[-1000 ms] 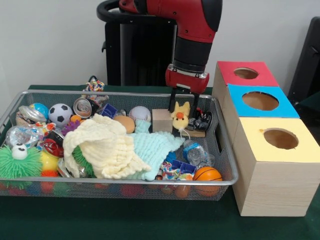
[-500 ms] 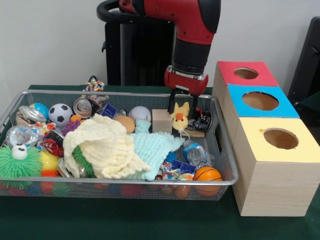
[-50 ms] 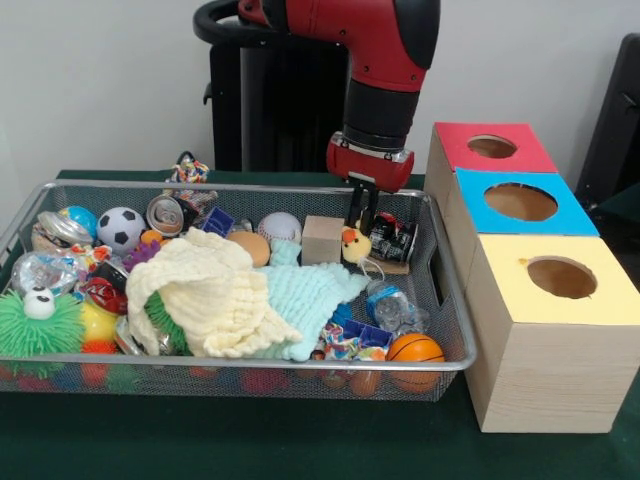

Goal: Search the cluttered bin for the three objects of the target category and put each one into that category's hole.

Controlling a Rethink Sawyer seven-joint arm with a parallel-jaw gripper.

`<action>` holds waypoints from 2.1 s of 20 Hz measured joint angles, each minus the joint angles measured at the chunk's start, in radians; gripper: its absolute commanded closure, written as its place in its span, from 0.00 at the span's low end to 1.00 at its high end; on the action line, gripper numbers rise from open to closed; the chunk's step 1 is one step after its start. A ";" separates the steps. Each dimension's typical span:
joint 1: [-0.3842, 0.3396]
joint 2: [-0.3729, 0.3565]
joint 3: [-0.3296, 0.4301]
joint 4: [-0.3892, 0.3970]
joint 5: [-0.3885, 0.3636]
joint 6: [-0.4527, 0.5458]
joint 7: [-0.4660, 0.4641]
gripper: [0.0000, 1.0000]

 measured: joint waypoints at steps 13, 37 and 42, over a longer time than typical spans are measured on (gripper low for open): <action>0.094 -0.081 -0.072 -0.015 0.040 0.249 0.000 1.00; 0.226 -0.304 -0.145 -0.220 0.093 0.945 0.000 1.00; 0.272 -0.303 -0.145 -0.218 0.166 0.945 0.010 1.00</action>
